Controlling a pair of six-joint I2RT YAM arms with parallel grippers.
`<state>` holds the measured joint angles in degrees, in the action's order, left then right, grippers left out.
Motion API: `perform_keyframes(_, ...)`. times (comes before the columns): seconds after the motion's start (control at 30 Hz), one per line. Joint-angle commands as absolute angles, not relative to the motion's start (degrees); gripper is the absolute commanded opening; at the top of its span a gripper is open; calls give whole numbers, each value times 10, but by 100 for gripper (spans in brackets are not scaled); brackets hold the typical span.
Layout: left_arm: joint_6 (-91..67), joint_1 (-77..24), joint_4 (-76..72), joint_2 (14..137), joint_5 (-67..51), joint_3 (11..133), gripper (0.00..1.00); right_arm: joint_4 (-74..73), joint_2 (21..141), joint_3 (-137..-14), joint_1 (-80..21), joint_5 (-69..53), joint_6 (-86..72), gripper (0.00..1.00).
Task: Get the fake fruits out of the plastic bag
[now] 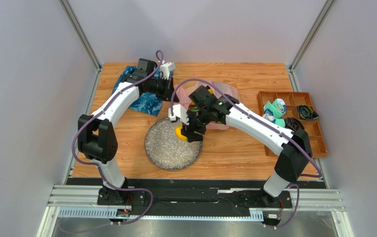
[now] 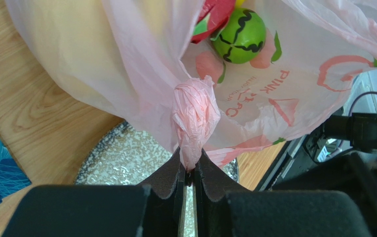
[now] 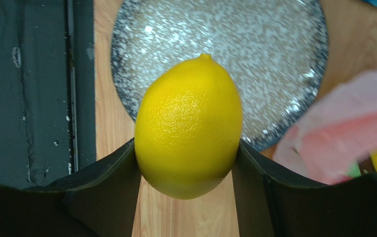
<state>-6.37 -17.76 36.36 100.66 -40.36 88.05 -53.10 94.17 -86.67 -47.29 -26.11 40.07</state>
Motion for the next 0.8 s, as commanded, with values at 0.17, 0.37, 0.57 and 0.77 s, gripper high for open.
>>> perform_keyframes(0.17, -76, -171, 359, 963, -397, 901, 14, -369, 1074, -903, -519, -165, 266, 42)
perform_keyframes(0.37, -49, -170, 360, 938, -372, 865, 14, -334, 1150, -977, -520, -91, 286, 45)
perform_keyframes(0.57, -31, -170, 373, 920, -361, 860, 14, -342, 1185, -992, -530, -48, 310, 76)
perform_keyframes(0.77, -40, -170, 361, 909, -373, 843, 14, -383, 1094, -924, -534, -71, 316, 100)
